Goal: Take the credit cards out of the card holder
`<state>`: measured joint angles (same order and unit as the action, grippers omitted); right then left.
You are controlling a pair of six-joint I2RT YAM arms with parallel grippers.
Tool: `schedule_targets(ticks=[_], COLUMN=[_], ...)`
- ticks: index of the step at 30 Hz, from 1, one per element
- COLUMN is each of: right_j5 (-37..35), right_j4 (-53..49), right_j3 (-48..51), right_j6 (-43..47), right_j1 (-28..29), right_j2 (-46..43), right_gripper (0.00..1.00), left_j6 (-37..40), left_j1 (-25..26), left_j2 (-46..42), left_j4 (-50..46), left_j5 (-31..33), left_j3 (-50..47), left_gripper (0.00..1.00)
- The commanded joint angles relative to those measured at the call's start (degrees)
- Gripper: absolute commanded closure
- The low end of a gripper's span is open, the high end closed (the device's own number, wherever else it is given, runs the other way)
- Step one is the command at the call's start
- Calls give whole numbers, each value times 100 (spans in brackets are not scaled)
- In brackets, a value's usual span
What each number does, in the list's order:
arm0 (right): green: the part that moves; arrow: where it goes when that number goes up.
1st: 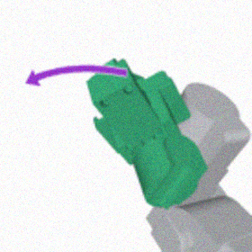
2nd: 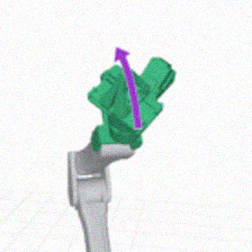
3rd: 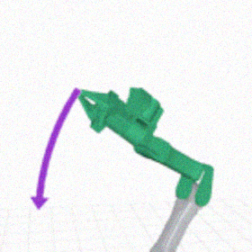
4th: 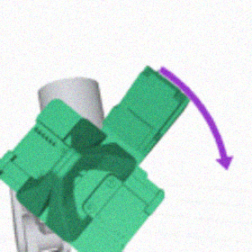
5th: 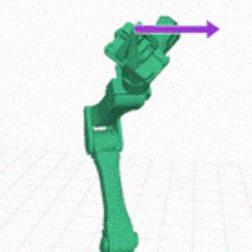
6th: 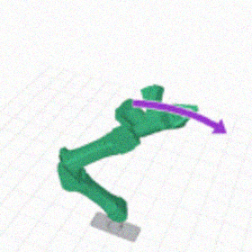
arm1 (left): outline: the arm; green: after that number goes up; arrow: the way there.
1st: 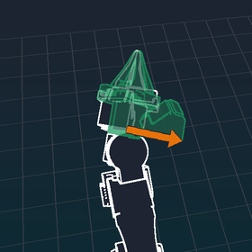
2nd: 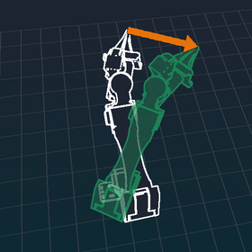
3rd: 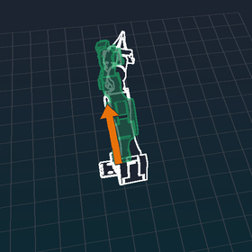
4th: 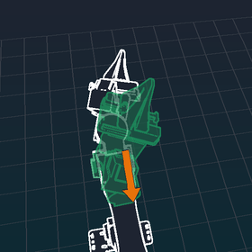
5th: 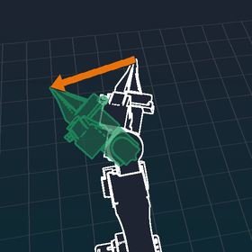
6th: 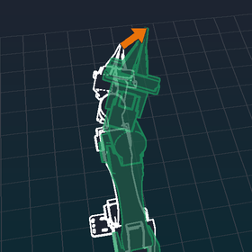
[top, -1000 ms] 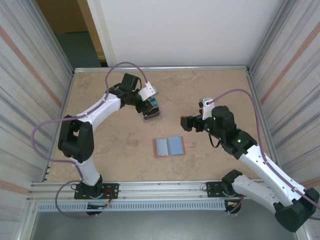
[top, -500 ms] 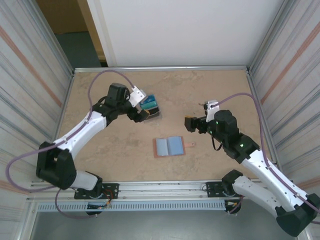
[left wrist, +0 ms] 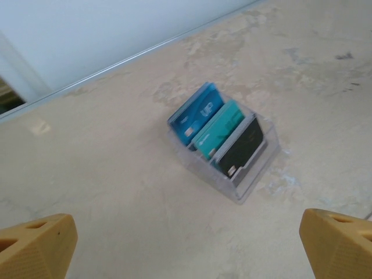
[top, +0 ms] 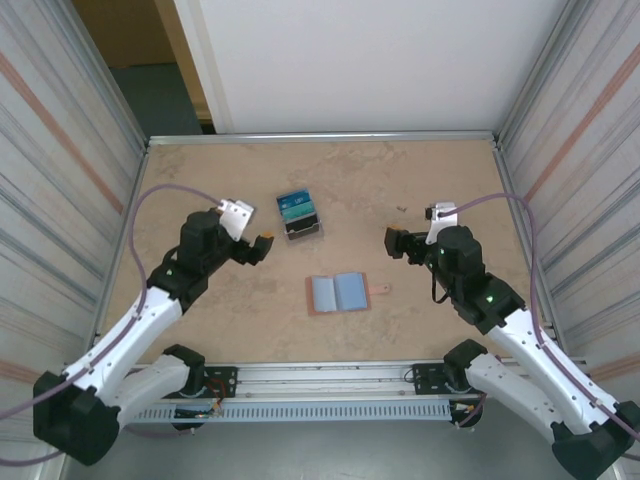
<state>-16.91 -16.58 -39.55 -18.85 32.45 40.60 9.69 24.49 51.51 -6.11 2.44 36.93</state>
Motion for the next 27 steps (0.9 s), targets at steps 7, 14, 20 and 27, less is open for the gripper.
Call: schedule_targets(ticks=[7,14,20,27], right_j5=[-603,-765,-813,-687], right_j4=[585,667,876,1263], right_j3=[633,590,632,879], right_j6=[242,374,483,602], right_j1=[-225,-368,-530,-908], right_j2=[64,448,585,487], right_gripper=[2,1,1,2], left_j6=[-473,-419,-448,-258], left_j1=[-215,-675,-1489,-1860], left_j2=[-946,-811,-260,793], left_j4=[745,1292,2473,3825], left_j5=[1681,1773,900,149], left_j3=[-1109,-1458,-1861,-1998], left_gripper=[1,1,1,1])
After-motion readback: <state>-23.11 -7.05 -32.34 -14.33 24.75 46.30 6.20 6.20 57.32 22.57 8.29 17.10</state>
